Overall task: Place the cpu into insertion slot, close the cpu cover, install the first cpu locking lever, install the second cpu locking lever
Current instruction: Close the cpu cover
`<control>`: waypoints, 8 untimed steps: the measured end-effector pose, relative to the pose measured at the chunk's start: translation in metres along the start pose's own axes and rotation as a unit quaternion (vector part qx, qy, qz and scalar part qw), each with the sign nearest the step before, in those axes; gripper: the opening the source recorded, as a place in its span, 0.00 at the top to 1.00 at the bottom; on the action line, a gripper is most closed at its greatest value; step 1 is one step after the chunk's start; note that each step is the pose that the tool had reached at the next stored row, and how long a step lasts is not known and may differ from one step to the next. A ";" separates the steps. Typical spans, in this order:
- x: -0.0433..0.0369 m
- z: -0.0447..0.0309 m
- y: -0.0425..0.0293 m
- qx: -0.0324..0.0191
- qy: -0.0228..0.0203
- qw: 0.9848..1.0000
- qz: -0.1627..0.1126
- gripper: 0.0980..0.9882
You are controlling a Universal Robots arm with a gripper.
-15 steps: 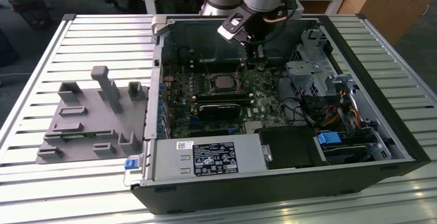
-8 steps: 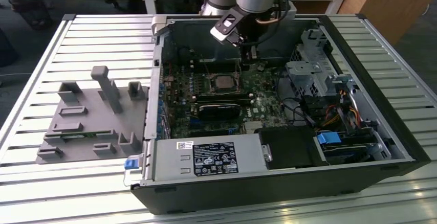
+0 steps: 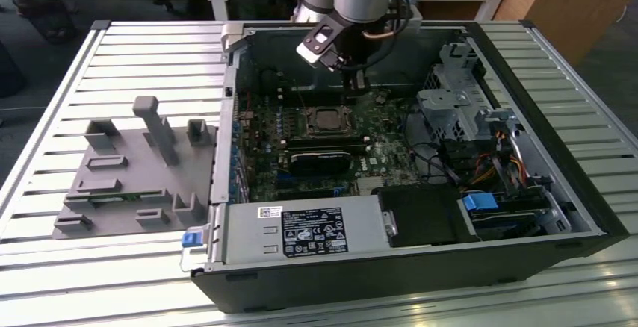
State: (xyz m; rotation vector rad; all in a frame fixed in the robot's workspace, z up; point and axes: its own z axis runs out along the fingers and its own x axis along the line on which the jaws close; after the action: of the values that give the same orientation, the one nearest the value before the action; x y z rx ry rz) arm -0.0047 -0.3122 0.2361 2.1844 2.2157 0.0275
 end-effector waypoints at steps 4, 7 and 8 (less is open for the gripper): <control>0.0001 0.0023 -0.0089 0.000 0.000 1.000 0.000 0.97; 0.0002 0.0032 -0.0129 0.000 0.000 1.000 0.000 0.97; 0.0002 0.0035 -0.0143 0.000 0.000 1.000 0.000 0.97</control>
State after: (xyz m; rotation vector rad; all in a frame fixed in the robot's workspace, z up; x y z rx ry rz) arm -0.0189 -0.3122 0.2321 2.1844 2.2158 0.0276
